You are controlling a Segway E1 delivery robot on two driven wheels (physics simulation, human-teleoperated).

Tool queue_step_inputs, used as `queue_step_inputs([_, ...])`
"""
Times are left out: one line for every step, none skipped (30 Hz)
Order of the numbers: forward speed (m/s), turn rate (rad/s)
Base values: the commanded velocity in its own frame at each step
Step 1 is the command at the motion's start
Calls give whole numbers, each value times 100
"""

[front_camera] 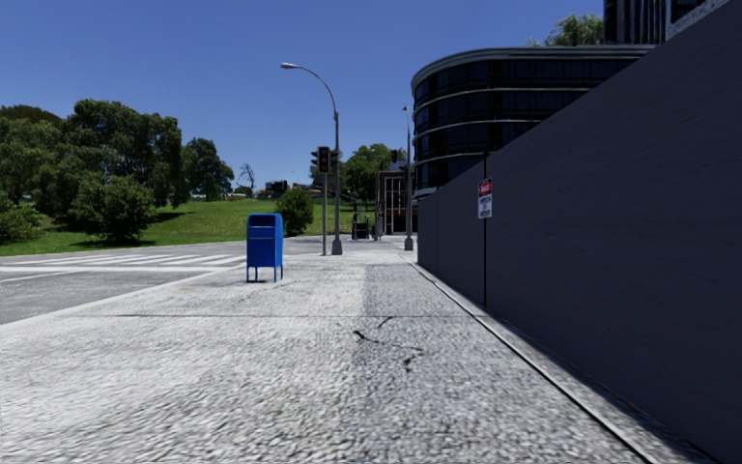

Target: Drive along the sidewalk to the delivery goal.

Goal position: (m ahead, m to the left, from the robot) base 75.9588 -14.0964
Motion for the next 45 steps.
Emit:
queue_step_inputs([200,0])
queue_step_inputs([200,0])
queue_step_inputs([200,0])
queue_step_inputs([200,0])
queue_step_inputs([200,0])
queue_step_inputs([200,0])
queue_step_inputs([200,0])
queue_step_inputs([200,0])
queue_step_inputs([200,0])
queue_step_inputs([200,0])
queue_step_inputs([200,0])
queue_step_inputs([200,0])
queue_step_inputs([200,0])
queue_step_inputs([200,0])
queue_step_inputs([200,0])
queue_step_inputs([200,0])
queue_step_inputs([200,0])
queue_step_inputs([200,0])
queue_step_inputs([200,0])
queue_step_inputs([200,0])
queue_step_inputs([200,0])
queue_step_inputs([200,0])
queue_step_inputs([200,0])
queue_step_inputs([200,0])
queue_step_inputs([200,0])
queue_step_inputs([200,0])
queue_step_inputs([200,0])
queue_step_inputs([200,0])
queue_step_inputs([200,0])
queue_step_inputs([200,0])
queue_step_inputs([200,0])
queue_step_inputs([200,0])
queue_step_inputs([200,0])
queue_step_inputs([200,0])
queue_step_inputs([200,0])
queue_step_inputs([200,0])
queue_step_inputs([200,0])
queue_step_inputs([200,0])
queue_step_inputs([200,0])
queue_step_inputs([200,0])
queue_step_inputs([200,0])
queue_step_inputs([200,0])
queue_step_inputs([200,0])
queue_step_inputs([200,0])
queue_step_inputs([200,0])
